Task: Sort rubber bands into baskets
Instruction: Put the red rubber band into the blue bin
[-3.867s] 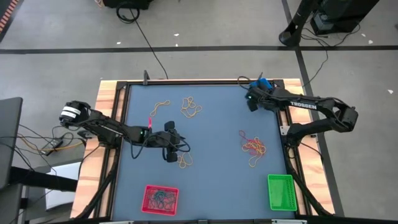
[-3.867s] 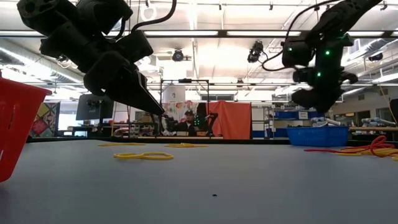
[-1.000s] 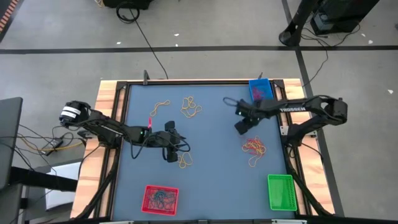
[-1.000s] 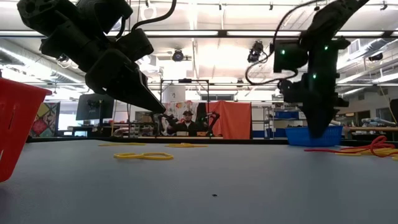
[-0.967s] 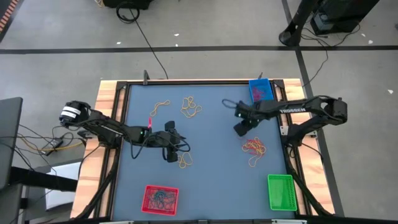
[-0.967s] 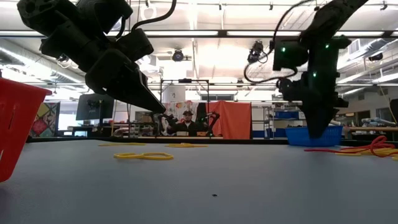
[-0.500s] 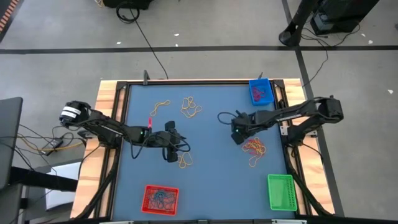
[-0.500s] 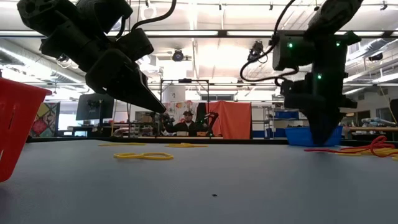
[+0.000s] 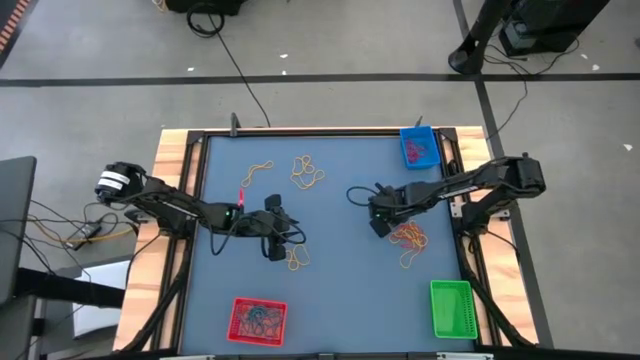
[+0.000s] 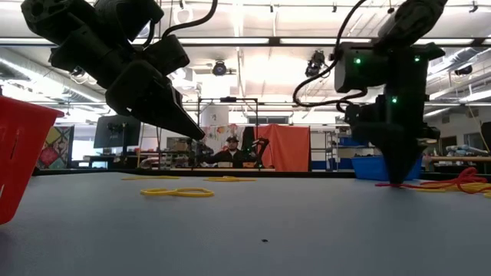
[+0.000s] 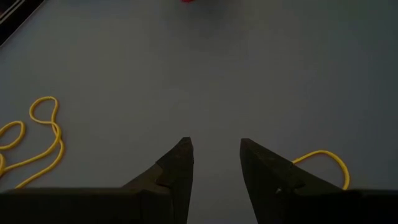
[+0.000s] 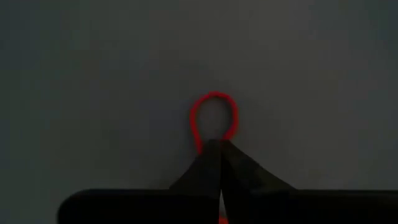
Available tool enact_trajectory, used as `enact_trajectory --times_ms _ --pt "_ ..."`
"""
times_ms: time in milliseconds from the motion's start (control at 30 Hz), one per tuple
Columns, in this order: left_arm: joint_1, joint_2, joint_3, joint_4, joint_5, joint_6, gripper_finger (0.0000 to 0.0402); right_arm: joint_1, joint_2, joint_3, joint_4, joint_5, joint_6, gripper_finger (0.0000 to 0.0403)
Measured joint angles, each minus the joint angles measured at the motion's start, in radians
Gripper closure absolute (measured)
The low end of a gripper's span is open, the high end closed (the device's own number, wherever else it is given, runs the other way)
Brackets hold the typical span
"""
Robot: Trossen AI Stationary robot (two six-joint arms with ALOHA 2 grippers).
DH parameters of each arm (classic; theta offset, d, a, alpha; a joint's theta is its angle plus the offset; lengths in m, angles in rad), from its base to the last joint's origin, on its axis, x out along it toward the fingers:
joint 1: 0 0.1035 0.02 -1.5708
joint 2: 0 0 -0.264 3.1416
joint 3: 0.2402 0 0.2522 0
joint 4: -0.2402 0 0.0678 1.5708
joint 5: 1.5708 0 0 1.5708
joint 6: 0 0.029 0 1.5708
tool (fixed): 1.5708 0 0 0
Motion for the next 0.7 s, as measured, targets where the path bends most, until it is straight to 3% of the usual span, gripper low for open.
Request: enact_trajectory --times_ms 267,600,700 --pt "0.000 0.000 0.000 0.003 0.000 -0.001 0.0264 -0.028 -0.173 -0.001 -0.011 0.121 -0.028 0.0398" --pt "0.000 0.000 0.000 -0.004 0.000 -0.002 0.0264 -0.126 -0.376 0.000 -0.059 0.463 -0.104 0.0400" --pt "0.000 0.000 0.000 -0.007 0.000 -0.002 0.0264 -0.177 -0.443 0.000 -0.057 0.510 -0.147 0.0400"
